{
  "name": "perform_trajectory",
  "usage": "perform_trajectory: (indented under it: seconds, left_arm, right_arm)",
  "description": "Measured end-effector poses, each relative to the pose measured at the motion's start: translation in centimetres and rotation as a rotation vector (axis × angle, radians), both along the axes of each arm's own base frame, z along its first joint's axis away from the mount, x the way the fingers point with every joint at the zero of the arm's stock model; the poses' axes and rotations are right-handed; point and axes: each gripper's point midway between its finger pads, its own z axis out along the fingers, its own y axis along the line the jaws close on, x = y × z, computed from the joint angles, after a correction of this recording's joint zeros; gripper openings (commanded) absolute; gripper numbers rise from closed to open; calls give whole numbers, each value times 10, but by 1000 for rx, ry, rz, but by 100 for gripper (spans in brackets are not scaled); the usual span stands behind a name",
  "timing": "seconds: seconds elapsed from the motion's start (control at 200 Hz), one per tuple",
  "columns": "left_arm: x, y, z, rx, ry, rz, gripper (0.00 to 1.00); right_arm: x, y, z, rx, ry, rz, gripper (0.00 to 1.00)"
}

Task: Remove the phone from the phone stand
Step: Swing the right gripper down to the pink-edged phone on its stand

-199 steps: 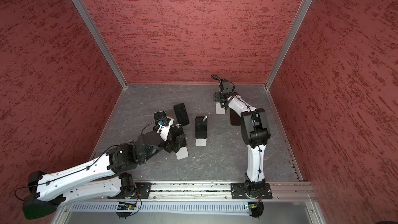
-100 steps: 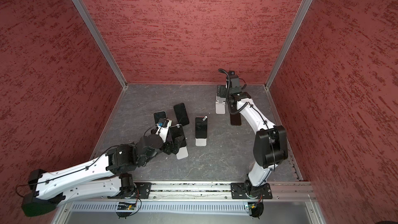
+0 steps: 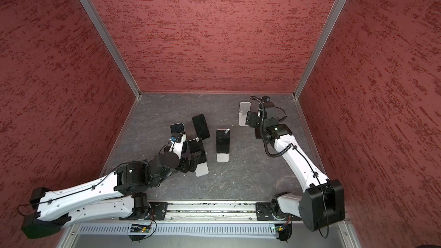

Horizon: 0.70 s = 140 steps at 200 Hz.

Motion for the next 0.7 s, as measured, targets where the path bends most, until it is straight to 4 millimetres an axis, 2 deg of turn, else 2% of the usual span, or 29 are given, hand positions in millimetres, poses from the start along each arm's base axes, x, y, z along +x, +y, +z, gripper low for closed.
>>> perform_trajectory:
  seconds: [0.276, 0.506, 0.701]
  left_arm:
    - [3, 11, 3, -2, -36, 39, 100]
    - [8, 15, -8, 35, -86, 48, 100]
    - [10, 16, -4, 26, -138, 41, 100]
  right_arm:
    - [-33, 30, -21, -5, 68, 92, 92]
    - [-58, 54, -37, 5, 109, 156, 93]
    - [-70, 72, -37, 20, 107, 200, 93]
